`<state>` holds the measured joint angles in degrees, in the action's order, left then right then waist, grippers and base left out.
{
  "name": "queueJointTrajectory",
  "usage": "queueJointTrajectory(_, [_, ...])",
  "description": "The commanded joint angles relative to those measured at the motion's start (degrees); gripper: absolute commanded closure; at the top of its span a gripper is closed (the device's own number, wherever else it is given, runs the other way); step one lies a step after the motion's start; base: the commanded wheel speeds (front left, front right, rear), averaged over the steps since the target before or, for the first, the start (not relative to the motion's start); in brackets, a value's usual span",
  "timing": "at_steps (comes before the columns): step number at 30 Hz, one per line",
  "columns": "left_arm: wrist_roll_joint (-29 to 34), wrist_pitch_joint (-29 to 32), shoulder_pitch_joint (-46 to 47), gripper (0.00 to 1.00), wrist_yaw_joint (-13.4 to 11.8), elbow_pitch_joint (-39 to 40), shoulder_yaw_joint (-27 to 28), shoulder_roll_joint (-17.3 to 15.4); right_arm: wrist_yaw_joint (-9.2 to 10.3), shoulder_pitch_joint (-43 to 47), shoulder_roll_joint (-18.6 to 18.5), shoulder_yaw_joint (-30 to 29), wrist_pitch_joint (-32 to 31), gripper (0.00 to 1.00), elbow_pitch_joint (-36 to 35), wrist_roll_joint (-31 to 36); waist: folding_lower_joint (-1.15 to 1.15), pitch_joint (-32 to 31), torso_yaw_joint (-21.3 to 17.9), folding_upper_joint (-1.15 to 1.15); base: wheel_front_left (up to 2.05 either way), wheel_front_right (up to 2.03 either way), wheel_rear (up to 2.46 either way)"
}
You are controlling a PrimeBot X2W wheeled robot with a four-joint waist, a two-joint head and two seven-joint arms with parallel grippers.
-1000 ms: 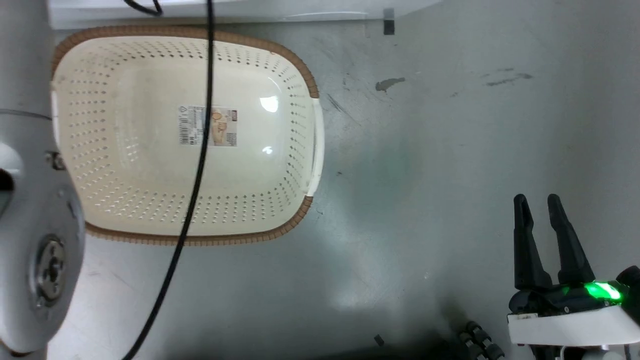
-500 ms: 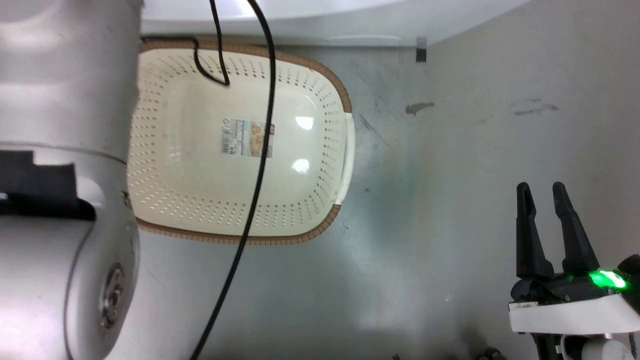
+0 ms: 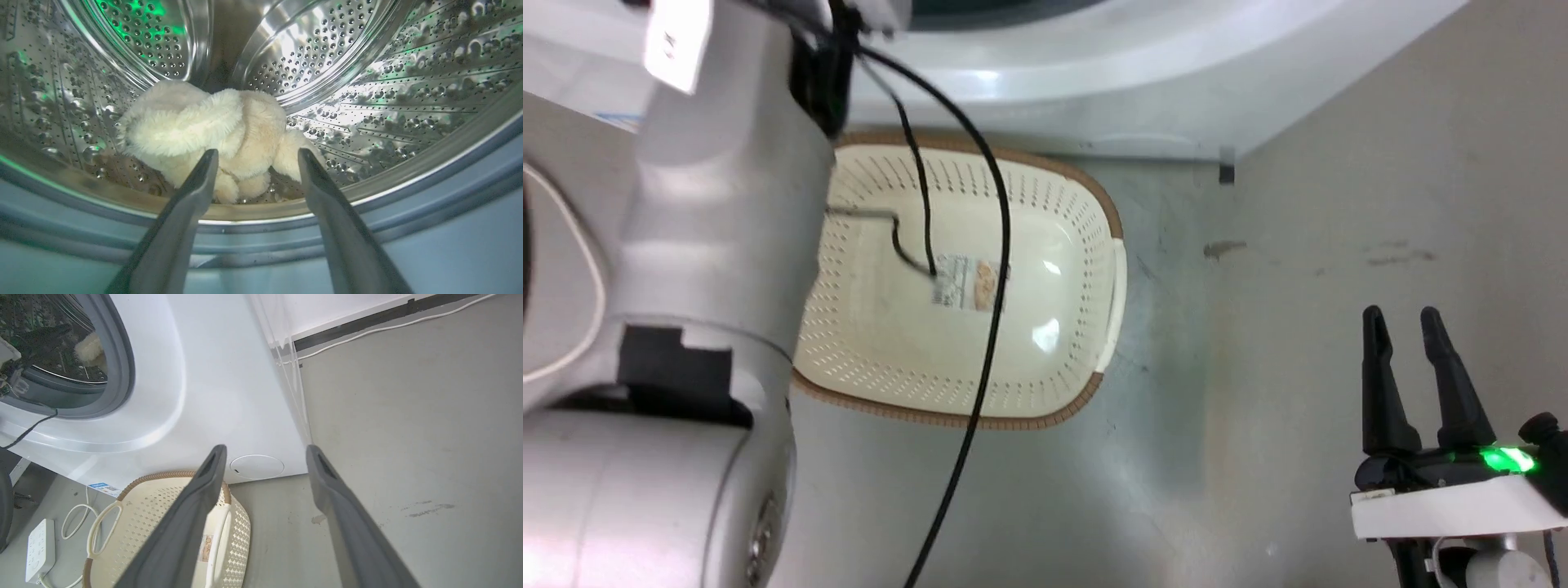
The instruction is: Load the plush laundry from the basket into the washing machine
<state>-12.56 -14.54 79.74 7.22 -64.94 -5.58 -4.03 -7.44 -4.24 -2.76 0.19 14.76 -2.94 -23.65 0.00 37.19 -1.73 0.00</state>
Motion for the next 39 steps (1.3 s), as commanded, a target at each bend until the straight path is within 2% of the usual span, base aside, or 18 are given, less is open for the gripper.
queueJointTrajectory(1, [-0.29,0.0,-2.02,0.0,0.15,-0.37,-0.52,0.26,-0.05,-0.91,-0.11,-0.12,0.24,0.0,0.52,0.34,0.0,-2.8,1.18,0.0,0.0,0.0,0.0])
queueJointTrajectory(12, [-3.77,-0.08,-12.27,0.0,0.22,0.3,-3.02,1.09,-0.05,-0.12,-0.11,-1.11,0.19,0.0,4.13,1.27,0.0,-11.41,4.02,0.0,0.0,0.0,0.0])
queueJointTrajectory(19, [-9.49,-0.27,-21.29,0.0,0.24,4.99,-5.47,1.13,-0.05,1.78,-0.11,-1.67,-0.28,0.0,6.32,1.46,0.0,-18.31,5.42,0.0,0.0,0.0,0.0])
queueJointTrajectory(26, [-10.72,-0.4,-30.7,0.0,-1.68,11.48,-5.84,0.99,-0.05,3.89,-0.11,-1.93,-0.72,0.0,7.98,1.31,0.0,-24.83,6.05,0.0,0.0,0.0,0.0])
queueJointTrajectory(39, [-10.38,-0.29,-51.14,0.0,-5.08,28.29,-5.6,-2.49,-0.05,7.67,-0.11,-1.92,-1.06,0.0,9.85,1.65,0.0,-34.52,5.71,0.0,0.0,0.0,0.0])
